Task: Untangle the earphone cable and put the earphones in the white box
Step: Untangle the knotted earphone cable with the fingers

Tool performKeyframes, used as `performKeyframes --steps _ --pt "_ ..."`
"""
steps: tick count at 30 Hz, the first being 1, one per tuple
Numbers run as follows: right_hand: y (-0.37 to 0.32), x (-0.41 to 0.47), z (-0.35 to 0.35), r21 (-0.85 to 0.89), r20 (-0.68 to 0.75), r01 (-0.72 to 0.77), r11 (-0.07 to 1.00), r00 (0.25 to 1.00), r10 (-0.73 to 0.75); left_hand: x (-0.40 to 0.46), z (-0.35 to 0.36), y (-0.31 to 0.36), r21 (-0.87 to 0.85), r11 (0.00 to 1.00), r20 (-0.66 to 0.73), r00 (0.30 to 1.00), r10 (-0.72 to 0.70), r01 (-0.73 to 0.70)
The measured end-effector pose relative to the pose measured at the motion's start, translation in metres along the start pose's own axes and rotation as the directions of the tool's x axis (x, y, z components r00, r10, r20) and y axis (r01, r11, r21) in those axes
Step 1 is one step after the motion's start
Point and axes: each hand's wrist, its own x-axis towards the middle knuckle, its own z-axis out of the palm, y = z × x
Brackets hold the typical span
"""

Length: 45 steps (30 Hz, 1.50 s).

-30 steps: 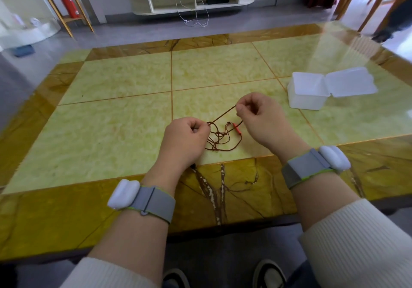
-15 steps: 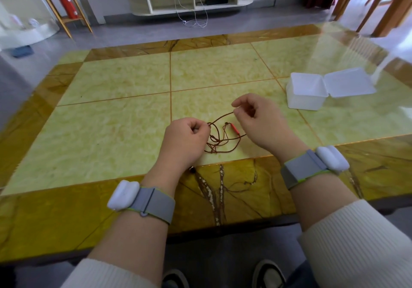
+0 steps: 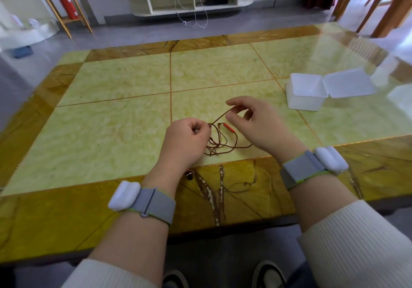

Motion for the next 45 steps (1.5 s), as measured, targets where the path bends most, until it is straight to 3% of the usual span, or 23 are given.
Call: performKeyframes --steps 3,9,19,26,31,36,39,45 --pt "-0.004 -0.001 0.004 -0.02 0.078 0.057 0.998 0.995 -0.055 -0.001 0.0 0.0 -0.026 0.999 0.019 1.0 0.02 -0.02" --pt "0.002 0.002 0.004 -0.033 0.019 0.023 0.999 1.0 -0.022 -0.001 0.0 0.001 -0.046 0.999 0.018 1.0 0.018 -0.017" --pt "0.0 0.0 0.004 0.005 0.103 0.045 0.999 0.994 -0.046 -0.003 0.002 -0.002 -0.126 0.99 0.085 0.994 0.07 -0.059" --pt "0.0 -0.001 0.003 0.012 0.136 0.021 1.0 0.99 -0.023 -0.001 0.003 -0.005 -0.06 0.995 0.027 0.997 0.076 -0.074" --pt "-0.004 -0.002 0.0 0.096 0.151 -0.016 0.995 0.988 0.002 -0.003 0.003 -0.004 -0.102 0.991 0.082 0.992 0.092 -0.083" --pt "-0.006 -0.004 0.001 0.083 0.172 -0.022 0.996 0.985 0.008 -0.004 0.003 -0.002 0.036 0.994 0.067 0.992 0.104 -0.107" --pt "-0.008 -0.005 0.0 0.078 0.184 -0.025 0.997 0.983 0.01 -0.005 0.003 -0.001 0.033 0.995 0.095 0.991 0.092 -0.096" --pt "-0.009 -0.004 -0.004 0.112 0.147 -0.113 0.987 0.984 0.096 0.003 0.0 -0.001 -0.05 0.999 -0.056 0.998 0.003 -0.005"
